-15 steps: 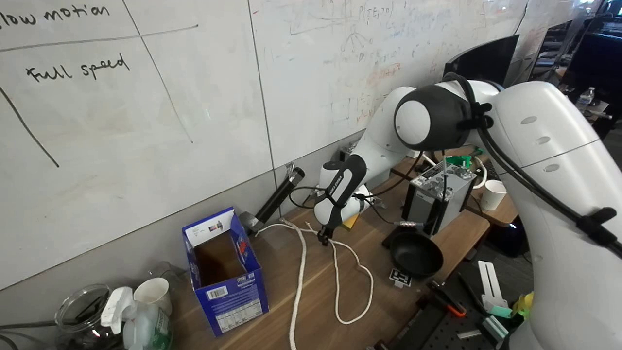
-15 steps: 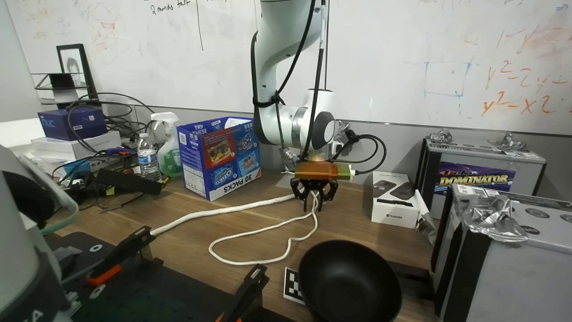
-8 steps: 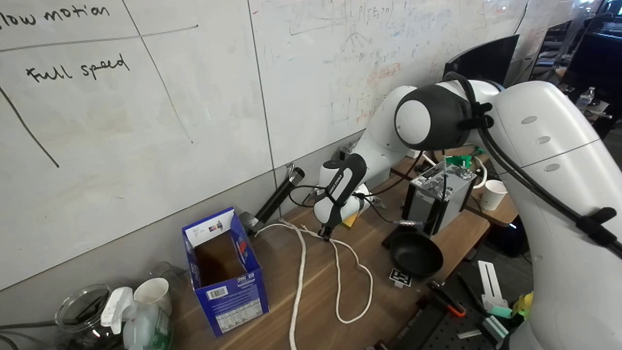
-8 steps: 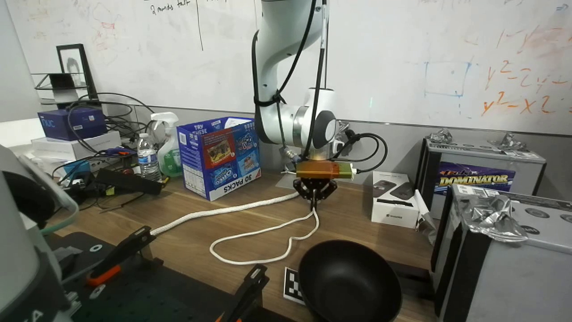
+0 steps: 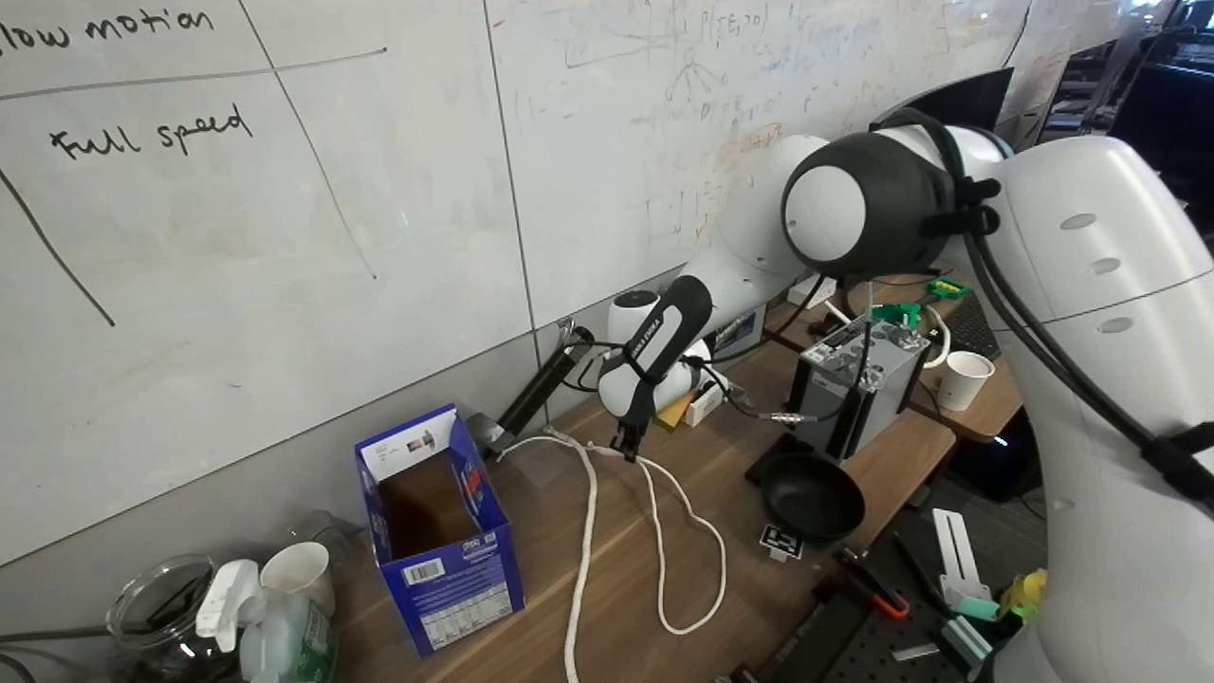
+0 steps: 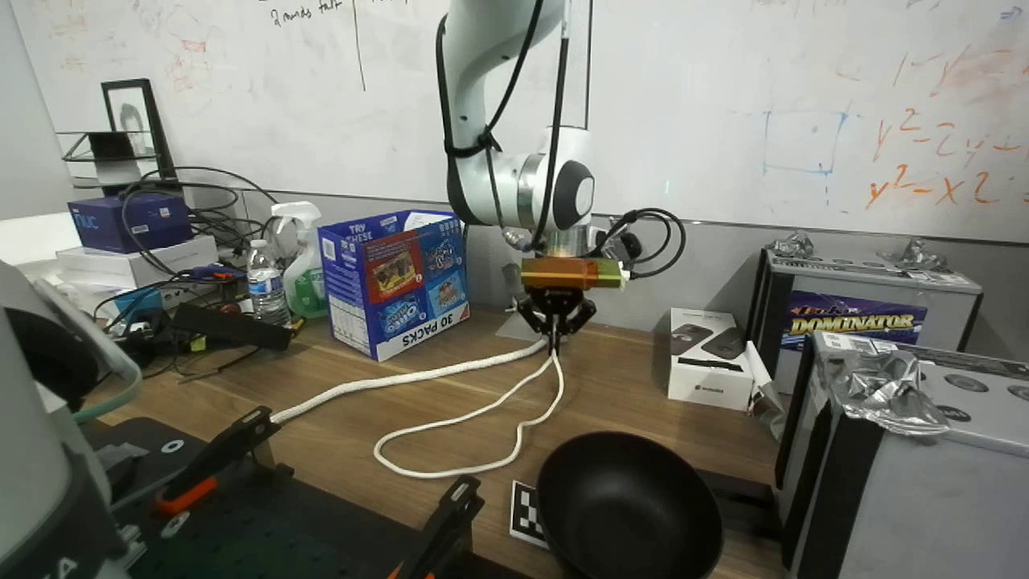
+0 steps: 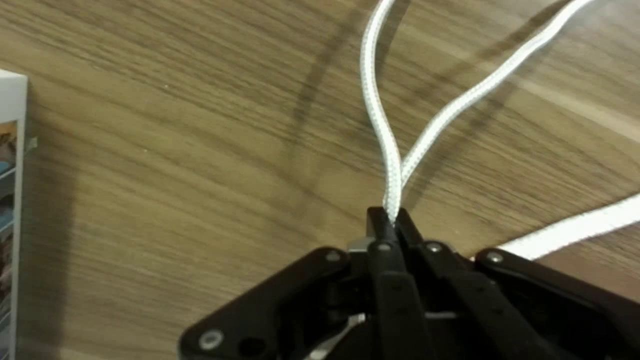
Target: Put the right and left ropes in the box
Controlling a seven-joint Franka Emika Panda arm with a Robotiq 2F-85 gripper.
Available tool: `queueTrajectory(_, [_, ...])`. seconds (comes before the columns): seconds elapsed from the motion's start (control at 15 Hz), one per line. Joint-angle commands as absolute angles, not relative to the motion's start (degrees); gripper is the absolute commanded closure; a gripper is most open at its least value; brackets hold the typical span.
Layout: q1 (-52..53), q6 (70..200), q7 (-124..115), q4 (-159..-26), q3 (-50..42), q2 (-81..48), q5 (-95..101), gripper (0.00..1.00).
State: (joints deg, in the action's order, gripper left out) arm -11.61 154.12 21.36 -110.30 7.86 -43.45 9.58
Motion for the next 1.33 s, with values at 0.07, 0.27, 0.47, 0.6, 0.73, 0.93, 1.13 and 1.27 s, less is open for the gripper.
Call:
queueTrajectory(0.07, [-6.6,146.8,16.4,-117.0,7.2,-29.2,7.5,0.96])
queueTrajectory(0.27, [-3.6,140.9,14.2,-117.7,7.2,-21.7,6.7,0.96])
queueTrajectory(0.47, [-0.9,132.8,12.0,-117.2,6.8,-14.1,6.5,0.96])
queueTrajectory(0.6, [1.1,125.6,8.9,-115.5,6.3,-9.5,7.7,0.96])
queueTrajectory(0.73, [2.2,117.2,7.0,-112.5,6.4,-5.8,7.7,0.96])
queueTrajectory(0.93, [4.2,104.8,3.4,-105.2,7.1,-2.5,8.4,0.96])
queueTrajectory(1.13, [6.1,95.2,-0.2,-95.5,8.1,-3.5,9.0,0.96])
queueTrajectory(1.27, [7.4,91.6,-2.7,-89.6,8.8,-5.3,9.5,0.96])
